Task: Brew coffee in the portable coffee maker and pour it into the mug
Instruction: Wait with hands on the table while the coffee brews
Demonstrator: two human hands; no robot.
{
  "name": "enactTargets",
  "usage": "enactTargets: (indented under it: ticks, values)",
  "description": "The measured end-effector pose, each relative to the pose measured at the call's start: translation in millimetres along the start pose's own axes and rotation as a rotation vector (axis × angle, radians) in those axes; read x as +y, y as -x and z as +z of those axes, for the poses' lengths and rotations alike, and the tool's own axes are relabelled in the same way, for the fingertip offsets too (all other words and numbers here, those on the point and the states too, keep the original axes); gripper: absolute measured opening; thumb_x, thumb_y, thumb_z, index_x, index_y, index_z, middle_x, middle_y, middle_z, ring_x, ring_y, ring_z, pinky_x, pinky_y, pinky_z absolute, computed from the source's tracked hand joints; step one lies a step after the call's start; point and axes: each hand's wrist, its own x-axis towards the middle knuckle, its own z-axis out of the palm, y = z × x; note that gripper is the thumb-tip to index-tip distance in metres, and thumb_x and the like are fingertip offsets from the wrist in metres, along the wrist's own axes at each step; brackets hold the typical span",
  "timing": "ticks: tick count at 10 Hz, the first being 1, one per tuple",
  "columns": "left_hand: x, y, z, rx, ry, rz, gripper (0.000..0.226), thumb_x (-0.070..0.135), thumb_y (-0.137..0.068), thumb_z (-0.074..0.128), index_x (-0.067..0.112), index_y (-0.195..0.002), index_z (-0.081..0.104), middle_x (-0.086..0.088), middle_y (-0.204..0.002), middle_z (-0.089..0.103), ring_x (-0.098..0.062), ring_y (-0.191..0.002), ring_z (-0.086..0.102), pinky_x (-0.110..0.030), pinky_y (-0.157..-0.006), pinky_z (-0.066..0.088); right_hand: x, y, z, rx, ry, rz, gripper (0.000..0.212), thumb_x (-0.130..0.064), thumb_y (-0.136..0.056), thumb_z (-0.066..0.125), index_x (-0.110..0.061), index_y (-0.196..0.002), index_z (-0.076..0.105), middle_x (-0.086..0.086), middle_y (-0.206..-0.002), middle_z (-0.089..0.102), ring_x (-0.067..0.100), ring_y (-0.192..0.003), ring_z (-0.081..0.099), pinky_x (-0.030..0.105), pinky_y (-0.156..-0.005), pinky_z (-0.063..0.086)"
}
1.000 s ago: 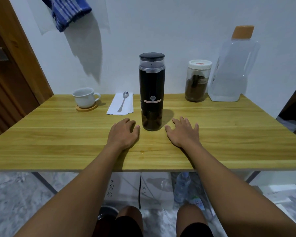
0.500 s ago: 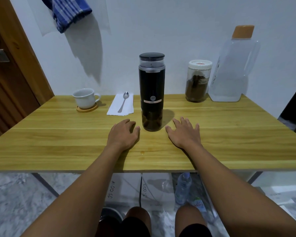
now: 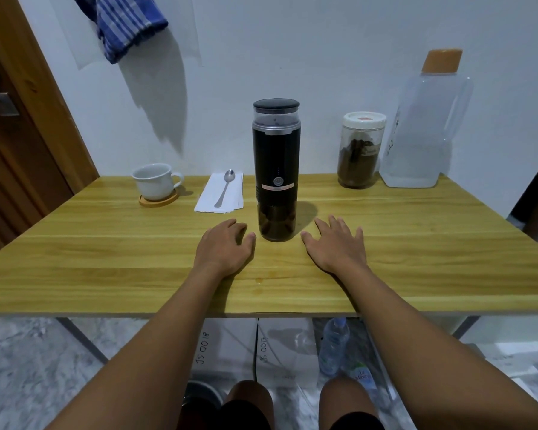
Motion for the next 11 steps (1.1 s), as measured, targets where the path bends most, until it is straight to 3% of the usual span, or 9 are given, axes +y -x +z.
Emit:
enactTargets:
  ticks: [11]
  values:
    - [0.9,2.4,-0.3,0.007,0.017,-0.005,0.054,0.052,-0.101,0.045,0.024,-0.146,0.051,0.001,-0.158,0.04,-0.023,-0.143,0.038,-0.046,-0.118,0.03,-0.9,1.7,-1.1,-0.007,-0.014,0.006,0.067,-0.062,-0.099,0.022,-0.029,-0.157,0.02,0.001,-0.166,0.008,0.022,-0.153,0.002,0.054,-0.12,0.0]
